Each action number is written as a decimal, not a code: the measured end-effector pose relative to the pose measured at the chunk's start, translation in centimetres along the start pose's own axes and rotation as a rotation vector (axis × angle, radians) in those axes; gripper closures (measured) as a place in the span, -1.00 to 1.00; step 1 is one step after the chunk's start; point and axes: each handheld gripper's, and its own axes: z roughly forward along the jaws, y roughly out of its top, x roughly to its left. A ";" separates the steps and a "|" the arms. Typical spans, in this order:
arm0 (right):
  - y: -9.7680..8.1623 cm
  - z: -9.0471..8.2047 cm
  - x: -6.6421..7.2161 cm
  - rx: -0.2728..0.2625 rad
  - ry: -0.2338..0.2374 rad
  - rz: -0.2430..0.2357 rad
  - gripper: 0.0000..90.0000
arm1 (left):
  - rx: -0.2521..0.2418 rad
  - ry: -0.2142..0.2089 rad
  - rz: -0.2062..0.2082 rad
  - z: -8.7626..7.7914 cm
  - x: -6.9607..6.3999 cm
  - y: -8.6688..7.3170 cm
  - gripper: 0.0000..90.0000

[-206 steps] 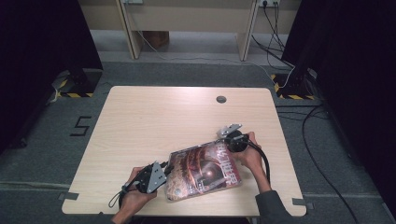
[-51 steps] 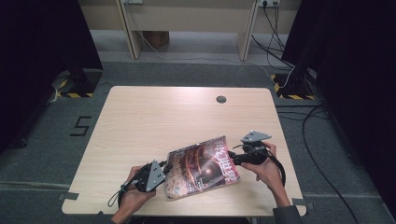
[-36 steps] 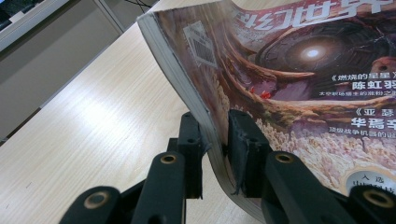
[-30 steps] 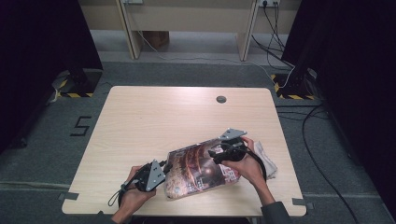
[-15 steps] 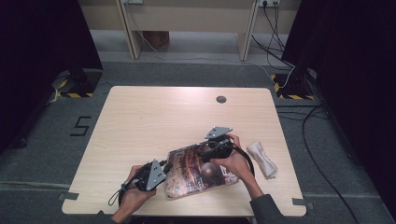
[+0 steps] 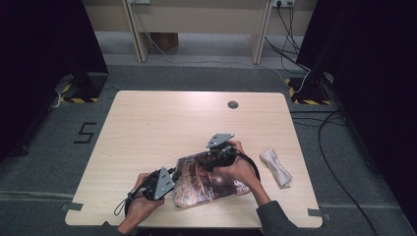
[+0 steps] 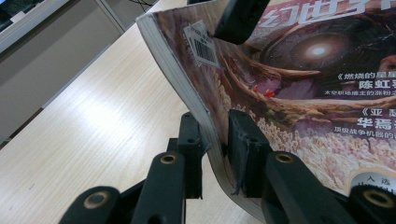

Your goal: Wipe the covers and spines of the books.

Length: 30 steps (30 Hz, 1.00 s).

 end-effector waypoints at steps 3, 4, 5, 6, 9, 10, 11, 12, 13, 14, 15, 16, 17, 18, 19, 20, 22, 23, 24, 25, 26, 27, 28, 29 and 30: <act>-0.2 -0.5 0.1 0.006 -0.022 -0.034 -0.19 | -0.003 0.006 0.003 0.0 0.3 0.1 0.71; -0.3 -0.8 0.1 0.012 -0.020 -0.038 -0.14 | 0.000 0.011 0.001 0.0 0.5 0.1 0.71; -0.4 -1.1 0.1 0.011 -0.018 -0.049 -0.09 | 0.002 0.020 -0.003 0.1 0.6 0.1 0.72; -0.5 -1.4 0.1 0.007 -0.012 -0.058 -0.03 | 0.006 0.023 -0.008 0.1 0.9 0.0 0.73; -1.0 -2.3 0.4 0.010 0.021 -0.074 0.10 | 0.009 0.033 -0.022 0.2 1.3 -0.2 0.73; -1.1 -2.5 0.5 0.015 0.032 -0.079 0.13 | 0.010 0.032 -0.020 0.2 1.4 -0.2 0.72; -1.2 -2.6 0.5 0.021 0.042 -0.093 0.16 | 0.007 0.028 -0.013 0.2 1.3 -0.2 0.71; -1.3 -2.7 0.5 0.034 0.049 -0.094 0.18 | 0.001 0.022 -0.007 0.2 1.3 -0.1 0.71; -1.4 -2.6 0.4 0.041 0.051 -0.108 0.20 | -0.005 0.019 0.000 0.3 1.3 -0.1 0.71; -1.4 -2.6 0.2 0.045 0.060 -0.109 0.21 | -0.005 0.017 0.003 0.3 1.3 0.0 0.71; -1.4 -2.5 0.1 0.043 0.070 -0.103 0.24 | -0.007 0.016 0.005 0.3 1.4 0.0 0.71; -1.4 -2.4 -0.1 0.037 0.078 -0.102 0.29 | -0.010 0.011 0.005 0.3 1.4 0.0 0.71; -1.4 -2.3 -0.2 0.035 0.082 -0.106 0.30 | -0.014 0.004 0.003 0.3 1.5 -0.1 0.71; -1.4 -2.1 -0.2 0.041 0.080 -0.111 0.33 | -0.021 -0.004 0.000 0.4 1.6 -0.1 0.71; -1.4 -1.8 -0.3 0.047 0.077 -0.151 0.35 | -0.023 -0.006 -0.003 0.4 1.7 -0.1 0.71; -1.3 -1.6 -0.3 0.055 0.083 -0.175 0.37 | -0.022 -0.007 -0.001 0.4 1.8 0.0 0.71; -1.0 -1.3 -0.5 0.071 0.100 -0.180 0.40 | -0.019 -0.008 -0.002 0.5 1.9 0.0 0.70; -0.9 -1.2 -0.5 0.082 0.107 -0.183 0.41 | -0.016 -0.009 -0.005 0.6 1.9 0.0 0.70; -0.7 -1.1 -0.6 0.087 0.112 -0.198 0.42 | -0.013 -0.007 -0.007 0.7 2.0 -0.1 0.70; -0.7 -1.0 -0.6 0.089 0.109 -0.211 0.43 | -0.012 -0.009 -0.011 0.7 2.0 -0.2 0.69; -0.6 -1.0 -0.6 0.092 0.109 -0.219 0.44 | -0.009 -0.009 -0.014 0.8 2.1 -0.2 0.69; -0.6 -1.0 -0.6 0.097 0.112 -0.221 0.46 | -0.008 -0.004 -0.016 0.9 2.1 -0.2 0.68; -0.6 -1.0 -0.5 0.097 0.110 -0.230 0.48 | -0.004 0.000 -0.016 1.0 2.1 -0.2 0.68; -0.5 -1.1 -0.4 0.102 0.106 -0.230 0.50 | -0.003 0.007 -0.021 1.1 2.2 -0.1 0.67; -0.5 -1.2 -0.3 0.103 0.103 -0.244 0.54 | 0.007 0.012 -0.022 1.2 2.3 -0.1 0.64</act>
